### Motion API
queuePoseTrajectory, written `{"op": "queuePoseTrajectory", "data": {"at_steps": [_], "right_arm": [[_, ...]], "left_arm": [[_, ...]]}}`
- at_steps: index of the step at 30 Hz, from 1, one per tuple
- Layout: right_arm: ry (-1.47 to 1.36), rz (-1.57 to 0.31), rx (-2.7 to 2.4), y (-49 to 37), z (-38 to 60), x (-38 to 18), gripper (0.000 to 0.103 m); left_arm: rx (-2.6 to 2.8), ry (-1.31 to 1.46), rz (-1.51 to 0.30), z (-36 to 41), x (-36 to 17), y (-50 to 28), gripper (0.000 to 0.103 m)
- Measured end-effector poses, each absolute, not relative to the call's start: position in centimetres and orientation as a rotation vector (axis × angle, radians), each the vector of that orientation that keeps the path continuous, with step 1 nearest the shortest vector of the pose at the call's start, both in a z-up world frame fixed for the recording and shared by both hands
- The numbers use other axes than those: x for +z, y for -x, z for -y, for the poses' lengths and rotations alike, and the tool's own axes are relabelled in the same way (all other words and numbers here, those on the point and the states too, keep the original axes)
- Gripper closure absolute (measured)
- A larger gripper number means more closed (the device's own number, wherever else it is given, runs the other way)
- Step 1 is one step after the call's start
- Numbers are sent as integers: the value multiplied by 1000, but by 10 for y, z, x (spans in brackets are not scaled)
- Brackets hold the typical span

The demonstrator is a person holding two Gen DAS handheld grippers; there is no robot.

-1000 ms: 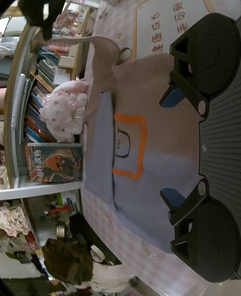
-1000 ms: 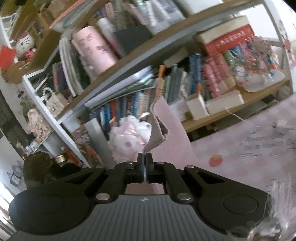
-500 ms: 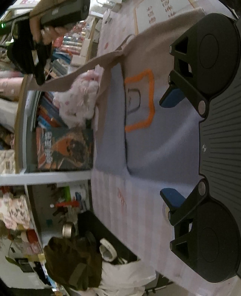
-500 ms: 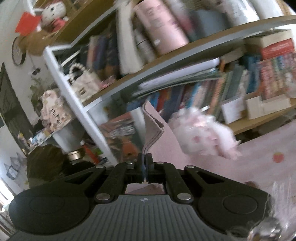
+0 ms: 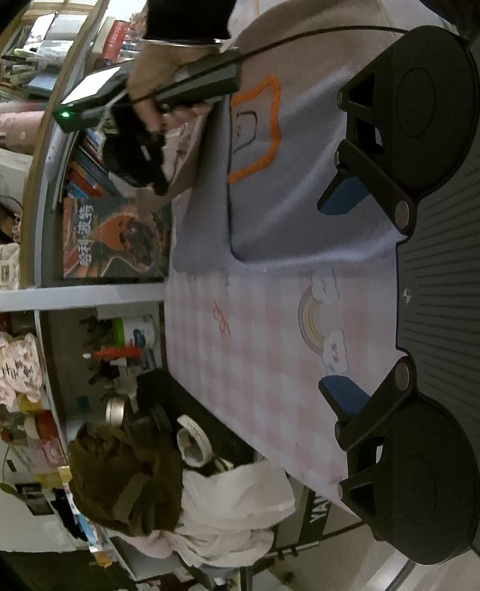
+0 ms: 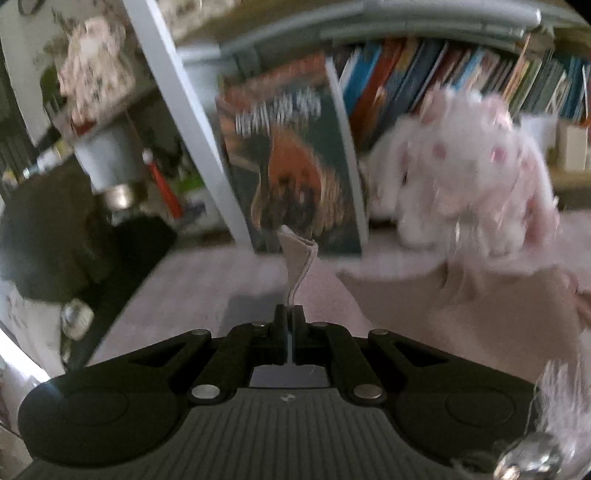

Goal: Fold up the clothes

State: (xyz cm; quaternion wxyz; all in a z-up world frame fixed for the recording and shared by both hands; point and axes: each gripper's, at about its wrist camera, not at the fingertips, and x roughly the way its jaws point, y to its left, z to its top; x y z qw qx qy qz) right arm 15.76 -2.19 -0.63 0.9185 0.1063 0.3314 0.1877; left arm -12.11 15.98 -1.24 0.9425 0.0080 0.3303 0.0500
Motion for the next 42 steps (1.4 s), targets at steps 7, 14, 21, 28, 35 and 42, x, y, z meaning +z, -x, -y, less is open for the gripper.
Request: {"op": "queuePoseTrajectory", "data": {"at_steps": [7,14,21,28,35,42], "right_arm": [[-124,-766,368,-152,0,-33,99],[-237,-796,508,-135,7,-24,76],[-137,-772,482,-79,44,-1,76],[-8,-732,364,-7,109,8,74],[-18,-744,243,47,169,-1,70],[-47,-770,164,99,212,-14,65]], "left_arm": [[84,-21,-667,-165,-12,121,7],[38,-24,-642,-160,-11,115,7],[-76,2,-634,-141,-16,99,7],[-150,29,-630,-117,-15,88,7],[-161,31,-675,-88,-15,88,7],[-128,25,-705,-64,-12,109,7]]}}
